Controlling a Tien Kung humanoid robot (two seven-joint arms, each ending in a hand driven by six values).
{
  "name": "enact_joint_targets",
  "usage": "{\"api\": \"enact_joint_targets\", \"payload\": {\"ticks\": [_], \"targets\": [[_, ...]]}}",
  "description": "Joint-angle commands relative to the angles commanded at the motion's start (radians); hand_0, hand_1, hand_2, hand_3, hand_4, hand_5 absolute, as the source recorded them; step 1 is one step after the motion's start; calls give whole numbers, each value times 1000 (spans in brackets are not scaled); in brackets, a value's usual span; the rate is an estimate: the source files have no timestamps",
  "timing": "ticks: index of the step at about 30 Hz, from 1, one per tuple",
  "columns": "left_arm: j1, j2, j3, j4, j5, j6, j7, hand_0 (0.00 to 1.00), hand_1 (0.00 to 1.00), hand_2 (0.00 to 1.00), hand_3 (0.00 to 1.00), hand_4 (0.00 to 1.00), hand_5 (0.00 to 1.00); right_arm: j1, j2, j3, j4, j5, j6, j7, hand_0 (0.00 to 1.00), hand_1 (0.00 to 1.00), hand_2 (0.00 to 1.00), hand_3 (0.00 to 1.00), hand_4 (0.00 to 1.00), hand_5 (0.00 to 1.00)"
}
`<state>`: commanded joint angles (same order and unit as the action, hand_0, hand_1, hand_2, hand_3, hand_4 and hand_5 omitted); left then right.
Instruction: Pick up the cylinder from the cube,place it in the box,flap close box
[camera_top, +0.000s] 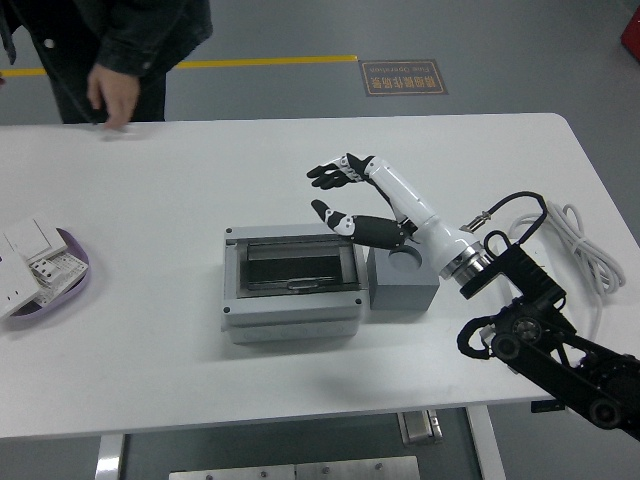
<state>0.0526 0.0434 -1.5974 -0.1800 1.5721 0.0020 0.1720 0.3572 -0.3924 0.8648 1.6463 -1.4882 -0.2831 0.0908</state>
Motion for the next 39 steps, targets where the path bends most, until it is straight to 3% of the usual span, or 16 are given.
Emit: {"api": "enact_joint_targets", "payload": {"ticks": [4,6,13,30,39], "targets": [[0,-2,2,0,-2,0,-1,586,609,605,631,650,159,-28,21,105,-56,-22,2,32,673,626,624,642,601,242],[0,-6,1,0,0,-1,1,585,609,605,632,650,158,-48,38,187,-140,44,32,99,672,626,621,641,603,243],[-1,-10,-2,0,3,-1,1,584,609,603,632,650,158,-91,65,230,-238,180,57,194,679,639,627,649,598,210],[-9,15,-15,0,-27,6,-11,585,609,603,631,649,159,-222,113,374,-202,324,70,237,728,666,633,670,644,181],[-27,34,-23,0,-20,6,-17,585,609,605,632,650,159,-247,104,420,-201,334,70,242,731,664,636,670,647,174]]}}
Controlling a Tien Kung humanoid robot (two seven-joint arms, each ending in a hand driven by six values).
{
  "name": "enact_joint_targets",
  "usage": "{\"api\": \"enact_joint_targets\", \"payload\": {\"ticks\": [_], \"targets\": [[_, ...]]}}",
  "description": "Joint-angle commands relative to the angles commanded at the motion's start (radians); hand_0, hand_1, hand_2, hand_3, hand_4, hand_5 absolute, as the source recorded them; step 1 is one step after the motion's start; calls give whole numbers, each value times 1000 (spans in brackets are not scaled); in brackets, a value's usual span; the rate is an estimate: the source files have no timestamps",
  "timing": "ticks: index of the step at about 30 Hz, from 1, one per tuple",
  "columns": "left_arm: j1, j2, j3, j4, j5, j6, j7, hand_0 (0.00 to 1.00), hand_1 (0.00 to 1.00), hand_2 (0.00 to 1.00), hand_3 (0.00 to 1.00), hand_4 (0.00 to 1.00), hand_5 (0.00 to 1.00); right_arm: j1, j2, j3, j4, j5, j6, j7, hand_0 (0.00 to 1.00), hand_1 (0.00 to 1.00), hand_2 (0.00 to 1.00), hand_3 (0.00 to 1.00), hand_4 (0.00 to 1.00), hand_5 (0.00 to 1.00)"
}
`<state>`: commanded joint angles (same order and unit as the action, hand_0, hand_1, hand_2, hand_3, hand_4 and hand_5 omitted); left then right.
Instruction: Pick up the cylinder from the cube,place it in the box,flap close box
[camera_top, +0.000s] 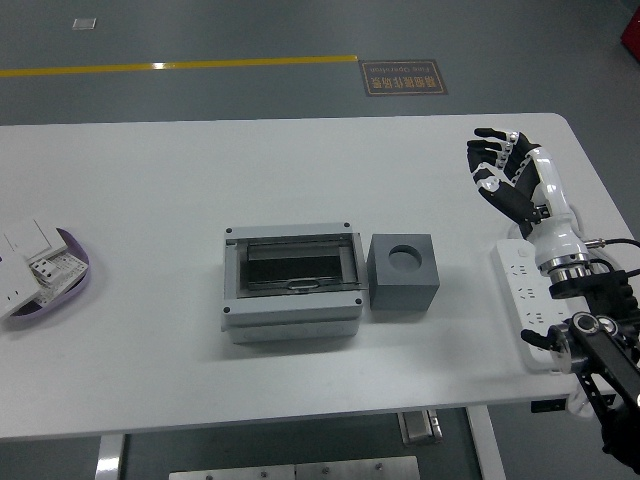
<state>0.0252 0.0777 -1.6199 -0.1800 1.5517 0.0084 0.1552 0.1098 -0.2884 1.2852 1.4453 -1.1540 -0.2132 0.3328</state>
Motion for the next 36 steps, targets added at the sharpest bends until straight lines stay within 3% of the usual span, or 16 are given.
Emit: {"api": "enact_joint_targets", "payload": {"ticks": [7,15,23,36], "targets": [[-22,27,11,0,22,-7,3,585,609,605,632,649,158,-38,-3,43,13,103,16,25,731,663,639,671,670,153],[-49,56,40,0,29,-13,-4,586,609,605,631,650,158,-114,11,131,21,114,17,34,731,656,636,667,689,166],[-26,40,37,0,29,-15,1,586,610,605,631,650,158,-108,12,142,31,82,11,31,731,652,635,666,695,170],[-9,19,27,0,14,-8,3,587,612,605,631,650,158,-23,23,66,-1,15,5,14,730,651,635,666,698,174]]}}
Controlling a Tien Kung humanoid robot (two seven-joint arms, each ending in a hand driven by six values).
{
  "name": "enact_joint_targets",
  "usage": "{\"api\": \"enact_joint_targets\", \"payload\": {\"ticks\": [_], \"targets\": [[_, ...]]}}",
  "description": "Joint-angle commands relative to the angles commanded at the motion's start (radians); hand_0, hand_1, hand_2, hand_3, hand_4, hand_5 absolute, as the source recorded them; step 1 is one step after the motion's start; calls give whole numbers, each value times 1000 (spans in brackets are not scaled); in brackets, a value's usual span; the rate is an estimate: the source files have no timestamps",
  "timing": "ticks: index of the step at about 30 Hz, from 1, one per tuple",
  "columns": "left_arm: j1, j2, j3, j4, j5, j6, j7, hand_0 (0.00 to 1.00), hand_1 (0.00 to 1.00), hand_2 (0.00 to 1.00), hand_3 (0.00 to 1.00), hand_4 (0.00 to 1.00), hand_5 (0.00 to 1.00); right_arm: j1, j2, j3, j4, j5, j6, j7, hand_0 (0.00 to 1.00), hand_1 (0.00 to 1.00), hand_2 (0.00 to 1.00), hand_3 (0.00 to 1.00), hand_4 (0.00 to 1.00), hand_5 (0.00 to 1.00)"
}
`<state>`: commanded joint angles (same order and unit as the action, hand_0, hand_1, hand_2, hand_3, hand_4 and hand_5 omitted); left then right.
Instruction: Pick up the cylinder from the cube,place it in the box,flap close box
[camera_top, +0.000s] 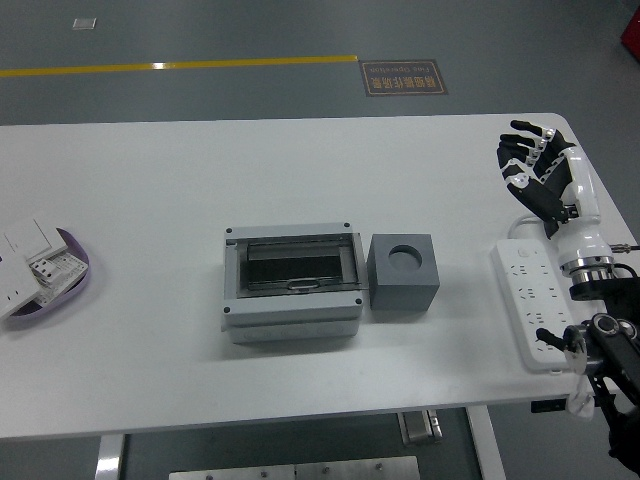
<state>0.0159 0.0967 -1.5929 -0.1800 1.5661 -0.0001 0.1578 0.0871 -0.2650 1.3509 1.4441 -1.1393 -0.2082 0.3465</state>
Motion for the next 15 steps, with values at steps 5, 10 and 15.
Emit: {"api": "enact_joint_targets", "payload": {"ticks": [5,10,15], "targets": [[-1,-1,3,0,-7,2,0,587,610,606,631,650,158,8,1,-20,-11,1,1,1,729,649,634,666,698,174],[0,-1,8,0,-17,4,0,587,612,606,631,650,158,10,9,-25,-32,13,9,7,729,647,634,666,698,173],[6,-3,12,0,-27,6,1,587,611,606,632,651,157,19,15,-48,-56,32,39,13,728,649,634,665,697,175]]}}
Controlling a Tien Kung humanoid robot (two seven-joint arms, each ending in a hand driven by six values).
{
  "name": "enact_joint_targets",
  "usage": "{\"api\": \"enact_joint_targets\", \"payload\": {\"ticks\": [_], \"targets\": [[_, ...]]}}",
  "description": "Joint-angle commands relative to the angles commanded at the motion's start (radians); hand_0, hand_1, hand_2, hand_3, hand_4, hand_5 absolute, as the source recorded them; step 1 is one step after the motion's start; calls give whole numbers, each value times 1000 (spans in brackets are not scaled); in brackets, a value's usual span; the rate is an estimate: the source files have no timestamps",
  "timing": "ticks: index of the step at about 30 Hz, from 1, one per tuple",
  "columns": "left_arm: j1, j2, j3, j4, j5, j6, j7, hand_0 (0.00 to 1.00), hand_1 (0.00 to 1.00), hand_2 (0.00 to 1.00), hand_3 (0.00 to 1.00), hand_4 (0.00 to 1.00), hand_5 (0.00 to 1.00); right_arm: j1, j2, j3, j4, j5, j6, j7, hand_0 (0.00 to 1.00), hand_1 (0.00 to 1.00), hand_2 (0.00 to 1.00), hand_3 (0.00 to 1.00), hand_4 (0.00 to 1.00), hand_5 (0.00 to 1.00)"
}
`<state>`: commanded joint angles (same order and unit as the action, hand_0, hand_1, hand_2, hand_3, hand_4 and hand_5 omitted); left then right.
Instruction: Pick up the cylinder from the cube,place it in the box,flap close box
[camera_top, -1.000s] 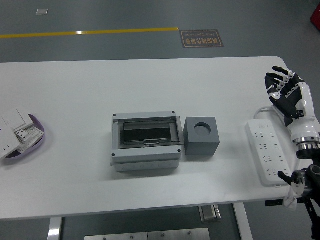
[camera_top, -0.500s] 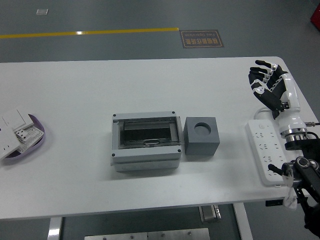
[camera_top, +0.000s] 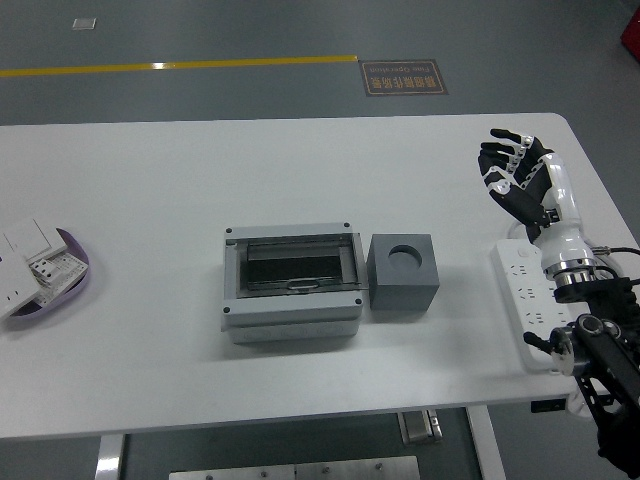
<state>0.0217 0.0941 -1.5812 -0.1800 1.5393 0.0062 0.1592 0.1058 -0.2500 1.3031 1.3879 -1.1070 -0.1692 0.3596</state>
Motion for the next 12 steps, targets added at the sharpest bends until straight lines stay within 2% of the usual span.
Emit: {"api": "enact_joint_targets", "payload": {"ticks": [7,12], "targets": [[8,-24,-5,0,7,-2,7,587,611,606,632,651,157,30,8,-64,-12,13,20,-2,730,652,640,672,700,171],[9,-32,-8,0,4,1,4,587,611,606,632,651,157,59,12,-112,-7,-3,24,-12,730,652,640,672,700,171]]}}
